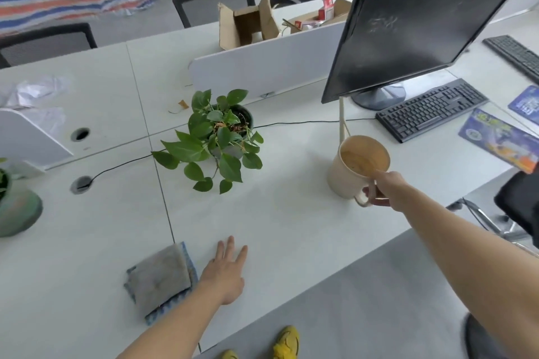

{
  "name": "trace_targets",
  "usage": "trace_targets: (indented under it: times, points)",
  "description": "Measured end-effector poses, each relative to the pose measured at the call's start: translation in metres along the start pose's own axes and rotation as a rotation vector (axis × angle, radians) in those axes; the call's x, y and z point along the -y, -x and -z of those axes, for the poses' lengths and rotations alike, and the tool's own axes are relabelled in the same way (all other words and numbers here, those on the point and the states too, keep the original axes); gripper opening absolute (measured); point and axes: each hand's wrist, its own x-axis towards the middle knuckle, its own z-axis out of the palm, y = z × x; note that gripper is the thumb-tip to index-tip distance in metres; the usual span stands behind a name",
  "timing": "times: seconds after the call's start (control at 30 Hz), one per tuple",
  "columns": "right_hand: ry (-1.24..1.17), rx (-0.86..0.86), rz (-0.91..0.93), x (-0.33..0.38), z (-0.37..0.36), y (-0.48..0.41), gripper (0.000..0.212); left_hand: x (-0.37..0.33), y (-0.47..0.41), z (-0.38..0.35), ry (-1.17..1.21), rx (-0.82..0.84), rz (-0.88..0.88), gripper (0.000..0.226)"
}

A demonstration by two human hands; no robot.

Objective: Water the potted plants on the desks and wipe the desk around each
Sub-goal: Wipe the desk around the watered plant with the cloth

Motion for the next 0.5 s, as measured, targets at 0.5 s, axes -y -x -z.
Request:
trace_targets:
  times: [0.5]
  points:
    - [-0.014,0.076,0.085,-0.082,-0.091,0.119,0.02,0.029,0.039,0.011,0.233,-0.208,-0.062,0.046]
